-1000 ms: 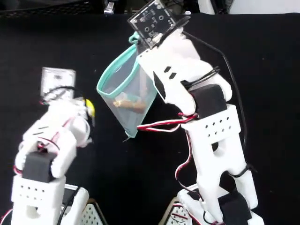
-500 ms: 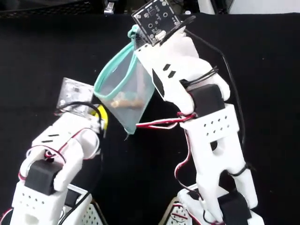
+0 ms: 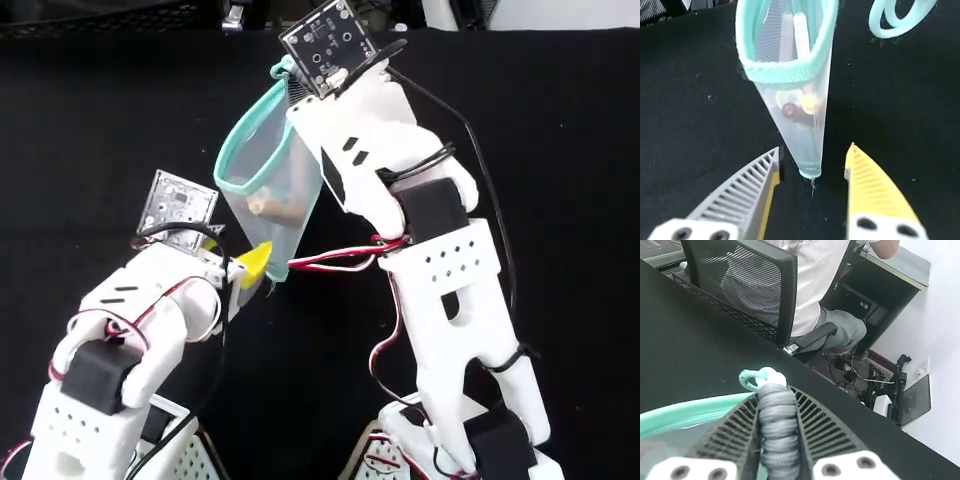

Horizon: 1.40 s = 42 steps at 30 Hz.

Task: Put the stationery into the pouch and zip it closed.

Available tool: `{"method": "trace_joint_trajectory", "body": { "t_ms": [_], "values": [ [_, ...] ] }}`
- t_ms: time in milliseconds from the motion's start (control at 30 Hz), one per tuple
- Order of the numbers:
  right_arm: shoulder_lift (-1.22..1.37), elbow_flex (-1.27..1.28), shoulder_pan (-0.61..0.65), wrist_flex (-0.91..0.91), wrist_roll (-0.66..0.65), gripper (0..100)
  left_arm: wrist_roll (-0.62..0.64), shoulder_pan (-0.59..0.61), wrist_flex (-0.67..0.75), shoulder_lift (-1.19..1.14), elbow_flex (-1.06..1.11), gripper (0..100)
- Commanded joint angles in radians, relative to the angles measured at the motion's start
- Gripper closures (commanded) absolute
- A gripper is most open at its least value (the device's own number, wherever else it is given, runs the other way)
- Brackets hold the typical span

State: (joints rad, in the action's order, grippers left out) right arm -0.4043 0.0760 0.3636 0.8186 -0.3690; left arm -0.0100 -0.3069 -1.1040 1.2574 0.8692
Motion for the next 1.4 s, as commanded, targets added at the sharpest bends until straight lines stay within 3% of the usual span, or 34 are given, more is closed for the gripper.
{"method": "trace_joint_trajectory", "body": {
  "t_ms": [0,167,300,667,800,967,1200,1367],
  "values": [
    [-0.047,-0.027,0.035,0.063,0.012,98.6,-0.006,0.041,0.11,0.009,0.051,79],
    [-0.139,-0.038,0.075,0.199,0.005,98.5,0.008,0.2,0.276,0.002,0.148,79],
    [-0.208,-0.036,0.138,0.29,0.005,98.5,0.094,0.254,0.365,0.002,0.203,79],
    [-0.346,-0.041,0.258,0.345,0.002,98.5,0.1,0.255,0.368,0.009,0.211,79],
    [-0.369,-0.044,0.361,0.338,-0.1,98.5,0.1,0.255,0.361,0.011,0.208,79],
    [-0.34,-0.041,0.381,0.336,-0.172,98.5,0.1,0.255,0.238,0.011,0.125,79],
    [-0.194,-0.038,0.272,0.229,-0.164,98.6,0.092,0.259,-0.031,0.011,-0.079,79],
    [-0.101,-0.044,0.212,0.161,-0.163,98.6,0.023,0.367,-0.157,0.011,-0.219,79]
  ]
}}
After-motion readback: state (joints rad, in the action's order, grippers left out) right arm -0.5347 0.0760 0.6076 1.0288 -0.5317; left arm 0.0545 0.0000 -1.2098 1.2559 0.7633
